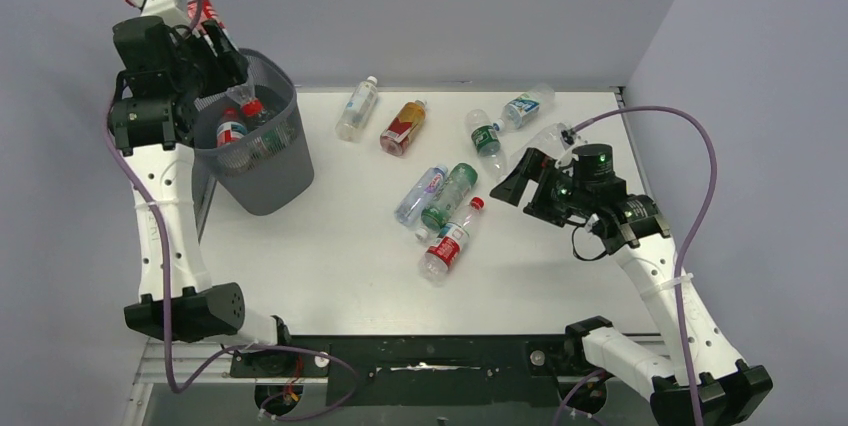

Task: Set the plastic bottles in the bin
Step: Place the plastic bottle in the trash bin.

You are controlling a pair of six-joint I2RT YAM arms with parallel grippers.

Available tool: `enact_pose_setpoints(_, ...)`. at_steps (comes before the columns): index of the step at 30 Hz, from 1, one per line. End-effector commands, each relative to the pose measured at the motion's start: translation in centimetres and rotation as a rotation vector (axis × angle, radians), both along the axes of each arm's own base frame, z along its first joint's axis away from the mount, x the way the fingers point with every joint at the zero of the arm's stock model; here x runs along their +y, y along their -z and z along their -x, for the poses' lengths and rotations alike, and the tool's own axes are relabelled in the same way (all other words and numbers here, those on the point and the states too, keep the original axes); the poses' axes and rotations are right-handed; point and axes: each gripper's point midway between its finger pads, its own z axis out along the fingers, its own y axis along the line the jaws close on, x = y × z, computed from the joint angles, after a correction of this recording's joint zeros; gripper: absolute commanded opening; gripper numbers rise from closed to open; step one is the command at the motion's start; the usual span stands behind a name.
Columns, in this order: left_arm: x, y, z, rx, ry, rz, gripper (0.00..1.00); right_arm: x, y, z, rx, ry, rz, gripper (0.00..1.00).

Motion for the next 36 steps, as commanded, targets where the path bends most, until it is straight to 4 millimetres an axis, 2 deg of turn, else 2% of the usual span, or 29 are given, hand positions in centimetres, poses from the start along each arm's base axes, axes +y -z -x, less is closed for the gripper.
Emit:
enact_pose_setpoints(1, 3.2, -2.1, -1.7, -0.085, -0.059, 0.013, 0.50, 0.8, -1.2, -0.4, -0.052, -0.027, -0.033, 0.98)
enact_pose_setpoints(5, 5.9, -1.5, -2.6, -0.094, -0.146, 0.006, 0.50, 1.0, -1.0, -0.5, -0.046, -0.042, -0.035, 0.98)
enact_pose_setpoints(8, 7.0, -0.4, -3.4, -0.076, -0.183, -0.010, 0.53, 1.1, -0.7, -0.5, -0.043, -0.044, -0.036, 0.98)
enact_pose_setpoints(15, 7.7, 3.3, -4.3, 0.013, -0.204, -0.011, 0.72, 1.3, -0.3, -0.7, -0.036, -0.048, -0.040, 0.98)
enact_pose_setpoints(18, 8.3, 4.1, -4.1, 0.041, -0.241, -0.023, 0.86, 1.4, 0.0, -0.7, -0.028, -0.048, -0.044, 0.98)
enact_pose_setpoints(21, 8.7, 4.4, -3.8, 0.056, -0.261, -0.026, 0.87, 1.5, 0.2, -0.7, -0.025, -0.051, -0.050, 0.98)
enact_pose_setpoints(25, 8.3, 3.4, -3.5, 0.037, -0.249, -0.014, 0.87, 1.6, 0.1, -0.7, -0.027, -0.052, -0.053, 0.98)
enact_pose_setpoints(28, 6.6, 2.3, -3.4, 0.007, -0.184, 0.014, 0.87, 1.6, 0.1, -0.6, -0.026, -0.049, -0.053, 0.98)
enact_pose_setpoints(31, 3.8, 1.7, -3.2, 0.006, -0.106, 0.018, 0.87, 1.6, 0.6, -0.6, -0.016, -0.046, -0.053, 0.98)
enact_pose_setpoints(36, -4.8, 2.1, -2.1, 0.036, 0.059, -0.020, 0.88, 1.9, 1.7, -0.6, 0.007, -0.045, -0.058, 0.98)
